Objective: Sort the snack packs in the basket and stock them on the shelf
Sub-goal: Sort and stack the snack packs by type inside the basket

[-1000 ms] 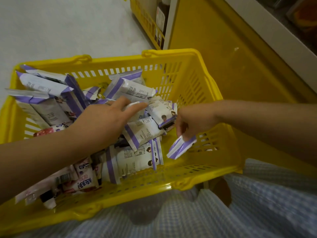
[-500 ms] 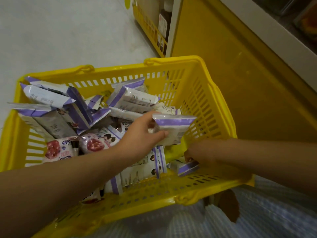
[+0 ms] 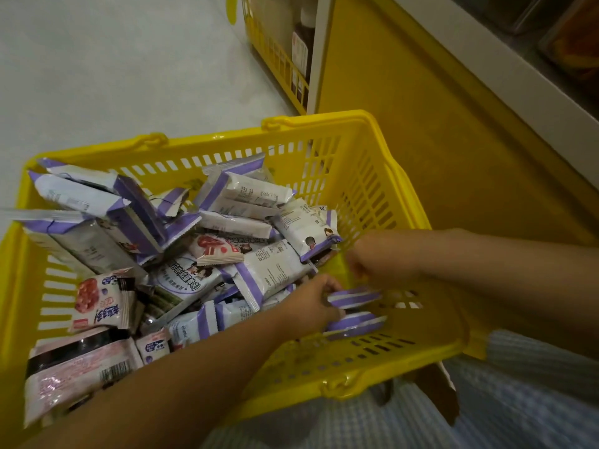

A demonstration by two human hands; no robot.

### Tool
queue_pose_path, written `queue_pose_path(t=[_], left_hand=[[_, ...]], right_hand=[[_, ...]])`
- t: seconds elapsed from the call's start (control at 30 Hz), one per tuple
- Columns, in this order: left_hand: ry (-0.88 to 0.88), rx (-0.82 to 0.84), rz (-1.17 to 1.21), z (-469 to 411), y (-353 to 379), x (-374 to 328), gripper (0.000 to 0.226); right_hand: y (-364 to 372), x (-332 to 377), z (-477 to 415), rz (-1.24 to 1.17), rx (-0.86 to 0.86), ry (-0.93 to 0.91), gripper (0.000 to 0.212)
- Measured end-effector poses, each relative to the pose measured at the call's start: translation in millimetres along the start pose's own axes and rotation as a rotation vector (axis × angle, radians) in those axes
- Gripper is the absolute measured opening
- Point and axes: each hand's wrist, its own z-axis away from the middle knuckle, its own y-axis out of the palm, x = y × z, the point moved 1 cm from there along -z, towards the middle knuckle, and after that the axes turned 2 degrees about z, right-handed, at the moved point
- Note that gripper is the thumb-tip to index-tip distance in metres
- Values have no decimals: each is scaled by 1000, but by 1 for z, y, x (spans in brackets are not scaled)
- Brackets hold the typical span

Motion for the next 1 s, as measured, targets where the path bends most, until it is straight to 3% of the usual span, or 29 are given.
queue_pose_path(t=[0.1, 0.23, 0.37, 0.43, 0.53, 0.67, 0.83, 0.9, 1.0], left_hand=[[-116, 117, -116, -2, -12, 3, 54], [-168, 135, -230, 2, -19, -2, 58], [132, -248, -496, 17, -43, -18, 34], [211, -395, -759, 24, -64, -21, 33], [57, -324, -1114, 28, -88, -11, 57], [-112, -128, -1327, 29, -89, -4, 91], [-106, -204, -1332, 26, -86, -12, 88], [-86, -210, -1340, 28, -86, -14, 84], [-14, -227, -1334, 32, -85, -19, 77]], right_hand=[[7, 5, -15, -16, -1, 49, 40], [0, 0, -43, -425, -283, 183, 56], [-8, -4, -75, -948, -361, 287, 71], [-6, -4, -86, -1050, -370, 339, 71], [-1, -3, -92, -1048, -367, 396, 74], [-8, -7, -85, -1159, -402, 388, 59], [-27, -14, -64, -1153, -388, 407, 32], [-34, -15, -50, -1048, -406, 398, 32], [-42, -17, -27, -584, -443, 391, 36]])
